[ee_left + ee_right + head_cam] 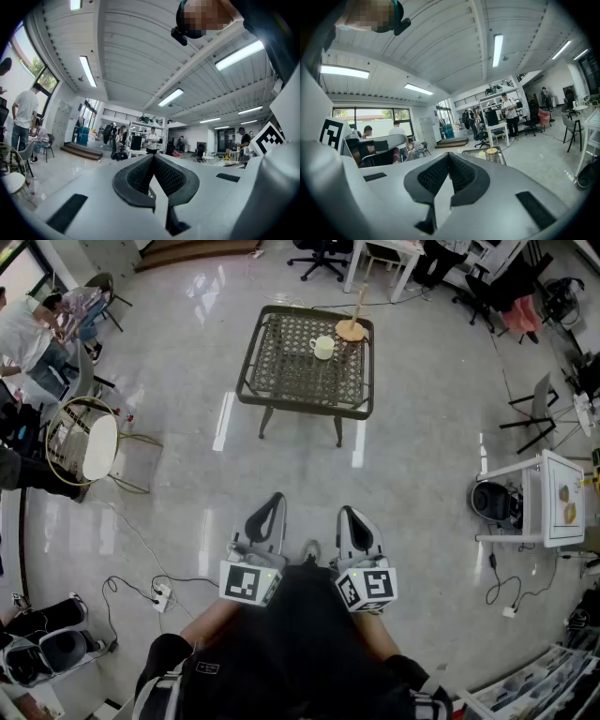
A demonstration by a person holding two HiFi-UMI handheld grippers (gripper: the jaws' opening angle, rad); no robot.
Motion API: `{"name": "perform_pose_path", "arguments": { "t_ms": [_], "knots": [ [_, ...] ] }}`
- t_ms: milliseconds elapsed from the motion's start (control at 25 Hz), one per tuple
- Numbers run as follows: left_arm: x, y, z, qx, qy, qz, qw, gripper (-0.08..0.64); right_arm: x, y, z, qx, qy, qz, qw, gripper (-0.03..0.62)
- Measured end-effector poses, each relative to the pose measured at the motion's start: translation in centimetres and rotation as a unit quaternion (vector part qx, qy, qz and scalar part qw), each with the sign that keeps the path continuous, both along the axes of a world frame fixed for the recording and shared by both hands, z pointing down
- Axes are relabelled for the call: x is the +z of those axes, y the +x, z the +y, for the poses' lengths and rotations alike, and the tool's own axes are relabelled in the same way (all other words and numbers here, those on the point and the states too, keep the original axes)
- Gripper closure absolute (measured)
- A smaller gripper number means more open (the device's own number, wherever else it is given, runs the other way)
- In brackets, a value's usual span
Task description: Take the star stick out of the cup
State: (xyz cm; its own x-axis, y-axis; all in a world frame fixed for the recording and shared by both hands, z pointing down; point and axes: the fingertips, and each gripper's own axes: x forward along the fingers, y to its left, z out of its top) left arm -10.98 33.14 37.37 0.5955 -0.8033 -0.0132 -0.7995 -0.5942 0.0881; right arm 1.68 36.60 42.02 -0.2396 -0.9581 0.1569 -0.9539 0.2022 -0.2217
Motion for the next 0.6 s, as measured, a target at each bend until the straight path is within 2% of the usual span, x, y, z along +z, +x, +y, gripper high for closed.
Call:
{"name": "perform_pose_path", "arguments": {
  "t_ms": [600],
  "knots": [
    [0.4,3.1,-0.3,-0.015,-0.01,-0.001,0.9998,0.545,-0.2,3.1,-0.4,-0.012,0.009,-0.011,1.0,0.583]
  ]
}}
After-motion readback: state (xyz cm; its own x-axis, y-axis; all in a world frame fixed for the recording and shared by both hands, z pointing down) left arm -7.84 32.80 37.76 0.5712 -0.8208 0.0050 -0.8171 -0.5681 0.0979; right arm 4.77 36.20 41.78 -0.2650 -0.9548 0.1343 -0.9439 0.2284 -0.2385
